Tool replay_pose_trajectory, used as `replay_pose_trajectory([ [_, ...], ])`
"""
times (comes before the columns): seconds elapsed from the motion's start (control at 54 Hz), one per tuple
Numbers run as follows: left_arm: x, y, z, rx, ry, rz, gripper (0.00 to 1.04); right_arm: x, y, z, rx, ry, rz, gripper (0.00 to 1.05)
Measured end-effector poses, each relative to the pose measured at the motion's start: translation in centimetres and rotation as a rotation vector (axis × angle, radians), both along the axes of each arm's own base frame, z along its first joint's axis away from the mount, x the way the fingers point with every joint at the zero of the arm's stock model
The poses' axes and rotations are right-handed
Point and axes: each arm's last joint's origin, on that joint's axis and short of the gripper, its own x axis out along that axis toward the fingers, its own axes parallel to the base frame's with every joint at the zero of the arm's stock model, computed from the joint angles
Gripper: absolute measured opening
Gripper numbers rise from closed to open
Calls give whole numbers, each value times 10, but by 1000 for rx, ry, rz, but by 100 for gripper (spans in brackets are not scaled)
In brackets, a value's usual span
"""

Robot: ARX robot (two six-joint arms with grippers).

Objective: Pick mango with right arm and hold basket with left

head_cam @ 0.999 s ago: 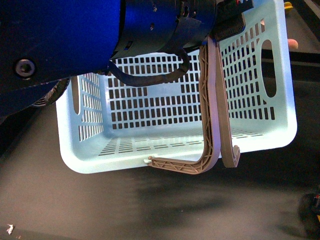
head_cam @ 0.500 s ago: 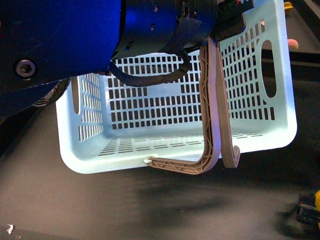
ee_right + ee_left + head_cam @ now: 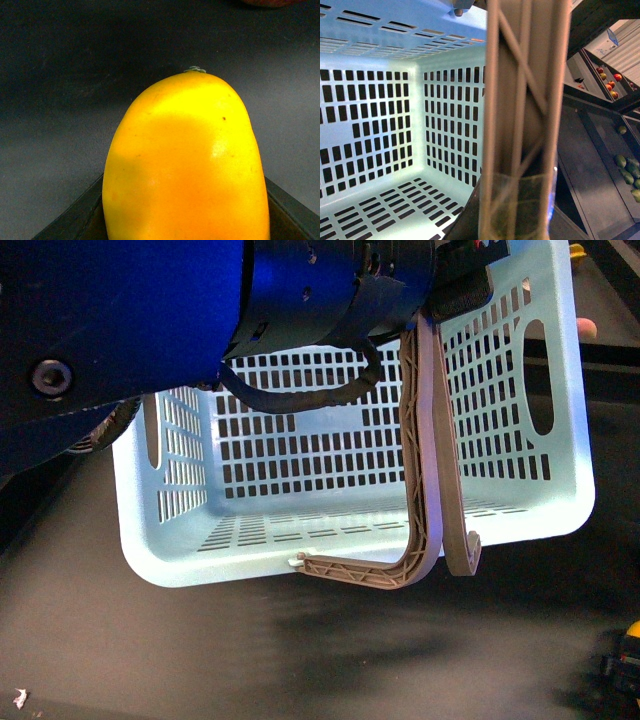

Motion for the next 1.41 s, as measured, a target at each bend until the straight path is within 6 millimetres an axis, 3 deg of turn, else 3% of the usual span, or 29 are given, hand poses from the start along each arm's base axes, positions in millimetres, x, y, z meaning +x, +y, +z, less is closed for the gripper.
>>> replay_pose_trajectory([
  [0.148, 0, 0, 0, 0, 0, 0, 6, 0, -1, 25, 27, -47, 2, 63],
  [0.278, 0, 0, 0, 0, 0, 0, 6, 9, -3, 79, 68, -168, 17, 63],
  [0.5, 0, 0, 0, 0, 0, 0, 6, 14, 8, 140, 139, -259, 63, 63],
  [0.629, 0, 0, 0, 0, 0, 0, 6, 17, 26, 178, 178, -321, 123, 63],
  [0.759, 0, 0, 0, 0, 0, 0, 6, 26, 60, 236, 236, -453, 223, 63],
  [0.851, 0, 0, 0, 0, 0, 0, 6, 33, 89, 262, 279, -513, 312, 63],
  [1.073, 0, 0, 0, 0, 0, 0, 6, 59, 143, 252, 320, -451, 424, 63],
  [1.332, 0, 0, 0, 0, 0, -2, 6, 91, 175, 230, 293, -417, 435, 63],
  [1.406, 0, 0, 0, 0, 0, 1, 6, 94, 178, 228, 276, -429, 422, 78],
])
